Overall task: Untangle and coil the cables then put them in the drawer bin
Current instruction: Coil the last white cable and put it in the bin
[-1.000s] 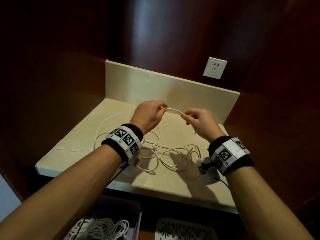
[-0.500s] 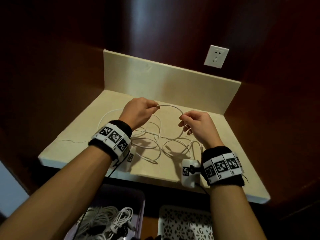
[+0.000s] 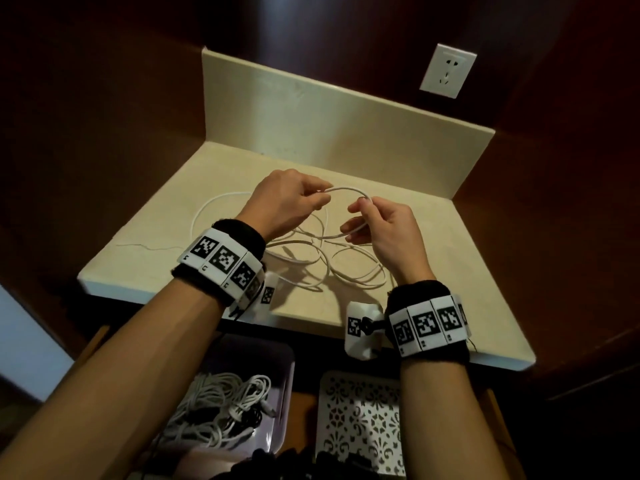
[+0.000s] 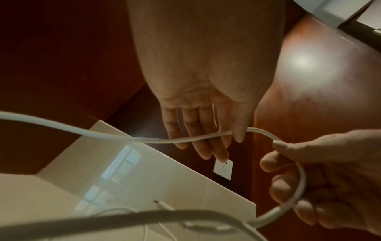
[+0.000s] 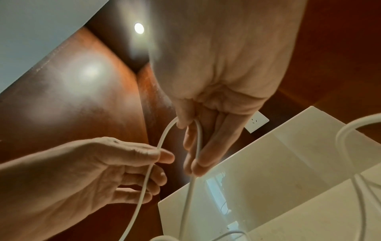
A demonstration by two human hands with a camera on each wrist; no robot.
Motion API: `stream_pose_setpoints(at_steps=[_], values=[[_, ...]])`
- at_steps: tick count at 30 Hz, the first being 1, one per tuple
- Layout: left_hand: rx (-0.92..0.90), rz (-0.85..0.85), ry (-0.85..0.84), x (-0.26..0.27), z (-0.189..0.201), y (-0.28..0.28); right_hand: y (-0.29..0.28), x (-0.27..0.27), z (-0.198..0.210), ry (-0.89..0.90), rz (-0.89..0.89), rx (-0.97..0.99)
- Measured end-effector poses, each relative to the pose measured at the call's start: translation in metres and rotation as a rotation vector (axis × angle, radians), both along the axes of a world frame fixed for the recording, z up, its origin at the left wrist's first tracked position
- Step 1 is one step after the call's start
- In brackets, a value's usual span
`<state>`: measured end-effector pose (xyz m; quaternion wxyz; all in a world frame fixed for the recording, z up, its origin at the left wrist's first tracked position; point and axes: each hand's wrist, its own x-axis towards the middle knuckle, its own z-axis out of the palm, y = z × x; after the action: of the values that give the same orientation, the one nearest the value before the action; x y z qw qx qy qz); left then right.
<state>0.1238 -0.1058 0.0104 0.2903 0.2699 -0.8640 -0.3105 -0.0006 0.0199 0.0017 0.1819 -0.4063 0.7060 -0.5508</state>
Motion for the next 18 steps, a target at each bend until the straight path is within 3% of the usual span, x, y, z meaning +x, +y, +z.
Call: stream_pose_setpoints(at_steps=[4, 18], values=[[-0.019, 0.071, -0.082, 0.008, -0.010, -0.007, 0.003, 0.003, -0.005, -0.088, -0.015, -0.052], [-0.229, -0.052, -0.285, -0.003, -0.012, 0.006, 0.013, 0.004, 0.005, -0.089, 0.013, -0.142]])
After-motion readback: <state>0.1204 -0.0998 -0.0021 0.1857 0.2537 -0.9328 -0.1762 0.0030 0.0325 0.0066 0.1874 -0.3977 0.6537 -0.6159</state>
